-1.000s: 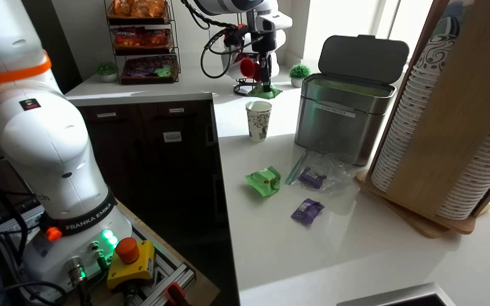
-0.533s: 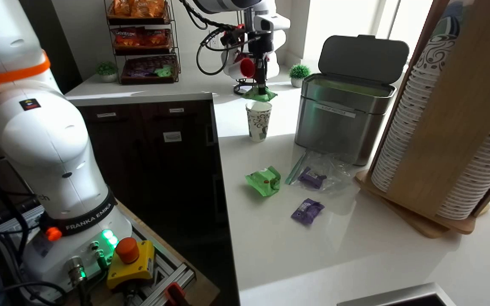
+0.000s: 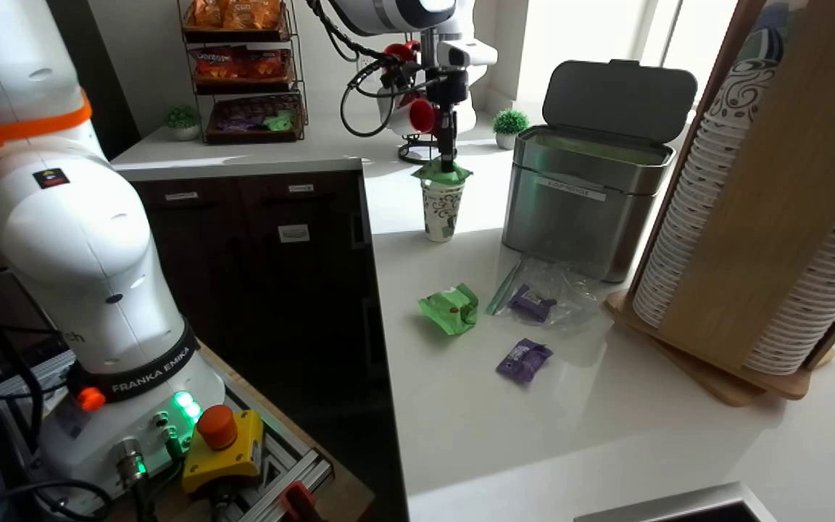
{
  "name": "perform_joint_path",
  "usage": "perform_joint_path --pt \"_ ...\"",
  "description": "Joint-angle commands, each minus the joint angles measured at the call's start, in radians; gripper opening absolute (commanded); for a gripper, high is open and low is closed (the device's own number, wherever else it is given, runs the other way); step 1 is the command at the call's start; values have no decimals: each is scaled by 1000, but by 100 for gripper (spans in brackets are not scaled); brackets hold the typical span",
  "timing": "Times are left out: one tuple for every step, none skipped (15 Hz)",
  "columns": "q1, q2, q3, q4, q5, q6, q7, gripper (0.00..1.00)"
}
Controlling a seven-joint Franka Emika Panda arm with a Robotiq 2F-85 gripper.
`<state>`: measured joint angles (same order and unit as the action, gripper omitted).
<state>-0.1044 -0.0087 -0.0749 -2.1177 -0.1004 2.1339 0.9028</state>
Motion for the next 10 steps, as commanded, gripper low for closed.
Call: perform_joint_path --pt "10 17 -1 17 -22 -34 -9 6" --pt "11 17 1 16 -26 -42 -12 6" --pt "13 17 1 17 -34 -45 -7 6" --pt "15 16 2 17 -41 -48 -7 6" --pt "16 12 3 12 -51 -50 -4 6" --pt "17 11 4 13 -63 -57 -3 6" --pt "19 9 4 12 -77 -58 -1 32" --pt "19 9 4 14 -83 -60 -3 51" --pt "19 6 4 12 -87 -57 -2 58" --pt "19 1 3 9 -89 -48 -5 65"
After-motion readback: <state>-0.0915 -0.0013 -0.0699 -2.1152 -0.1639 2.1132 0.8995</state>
